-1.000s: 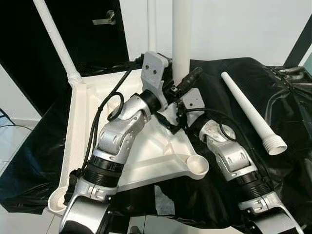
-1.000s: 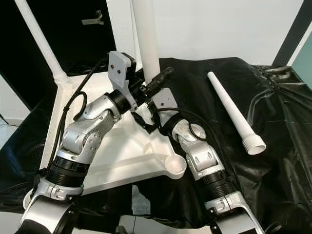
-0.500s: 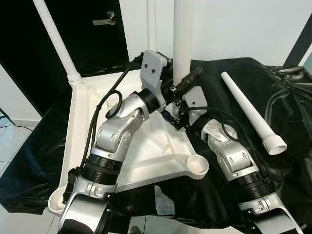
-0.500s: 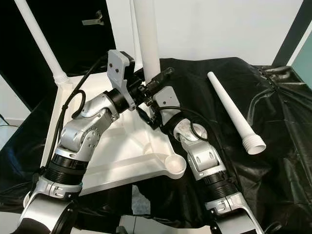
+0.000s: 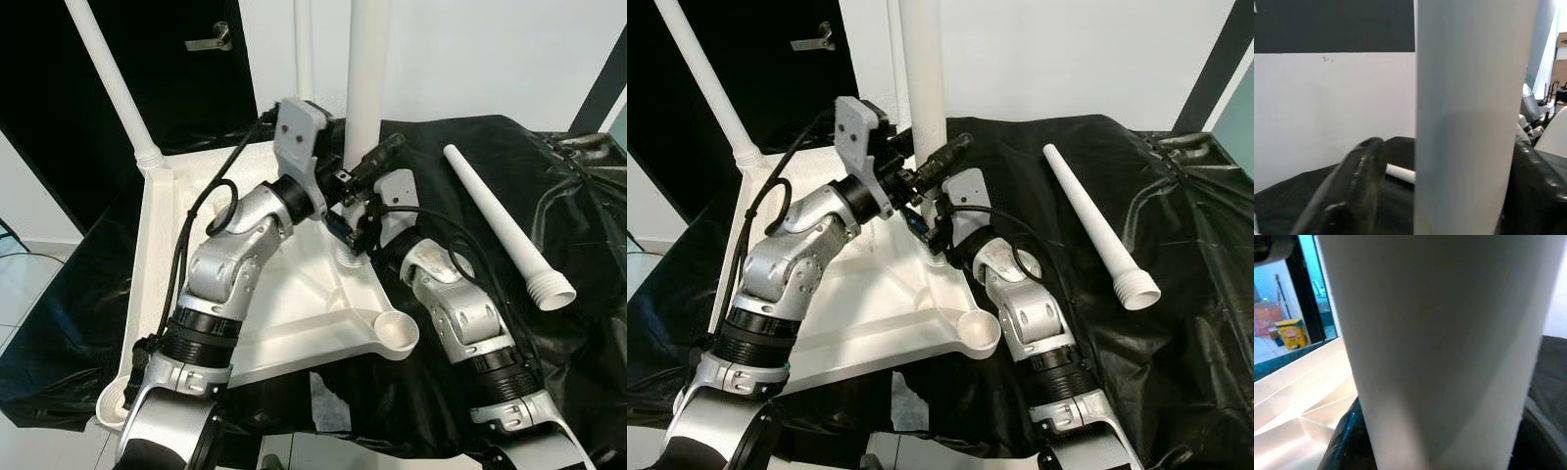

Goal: Building children table

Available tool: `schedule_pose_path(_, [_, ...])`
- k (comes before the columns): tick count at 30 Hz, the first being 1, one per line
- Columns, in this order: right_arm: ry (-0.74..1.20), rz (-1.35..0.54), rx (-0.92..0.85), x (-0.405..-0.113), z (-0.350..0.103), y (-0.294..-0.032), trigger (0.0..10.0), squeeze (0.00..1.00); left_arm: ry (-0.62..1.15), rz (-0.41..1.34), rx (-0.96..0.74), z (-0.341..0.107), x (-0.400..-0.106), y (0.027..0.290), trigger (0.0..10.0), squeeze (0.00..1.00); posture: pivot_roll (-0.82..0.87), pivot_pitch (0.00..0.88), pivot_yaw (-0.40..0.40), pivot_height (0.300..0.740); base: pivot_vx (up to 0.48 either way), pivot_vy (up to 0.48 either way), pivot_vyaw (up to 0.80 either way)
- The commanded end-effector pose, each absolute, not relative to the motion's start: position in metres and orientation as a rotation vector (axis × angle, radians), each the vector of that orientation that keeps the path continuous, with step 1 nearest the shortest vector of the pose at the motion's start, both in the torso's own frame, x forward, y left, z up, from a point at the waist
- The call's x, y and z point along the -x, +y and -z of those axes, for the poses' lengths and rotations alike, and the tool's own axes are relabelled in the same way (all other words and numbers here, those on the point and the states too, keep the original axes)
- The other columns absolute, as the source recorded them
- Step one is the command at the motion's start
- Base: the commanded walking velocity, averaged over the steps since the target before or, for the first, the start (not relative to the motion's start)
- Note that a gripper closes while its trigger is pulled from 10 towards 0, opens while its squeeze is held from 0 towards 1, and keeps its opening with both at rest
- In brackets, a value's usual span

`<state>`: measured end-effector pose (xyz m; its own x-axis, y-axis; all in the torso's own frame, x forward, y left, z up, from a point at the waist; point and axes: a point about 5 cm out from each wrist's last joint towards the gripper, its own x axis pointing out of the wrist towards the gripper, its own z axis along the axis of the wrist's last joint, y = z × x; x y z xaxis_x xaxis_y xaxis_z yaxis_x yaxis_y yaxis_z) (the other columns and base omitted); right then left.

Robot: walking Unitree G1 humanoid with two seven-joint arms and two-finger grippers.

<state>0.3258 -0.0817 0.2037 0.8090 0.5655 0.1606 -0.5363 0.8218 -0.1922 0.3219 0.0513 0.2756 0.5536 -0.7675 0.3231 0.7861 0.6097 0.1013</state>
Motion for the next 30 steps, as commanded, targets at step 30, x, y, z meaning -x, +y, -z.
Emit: schedule_pose_path(30, [-0.144, -0.337, 0.002, -0.333, -0.191, -0.118, 10.0, 0.0, -0.285, 0.923, -0.02, -0.248, -0.298, 0.091, 10.0, 0.0, 0.06, 0.0, 0.035, 0.74, 0.0, 0.0, 0.0])
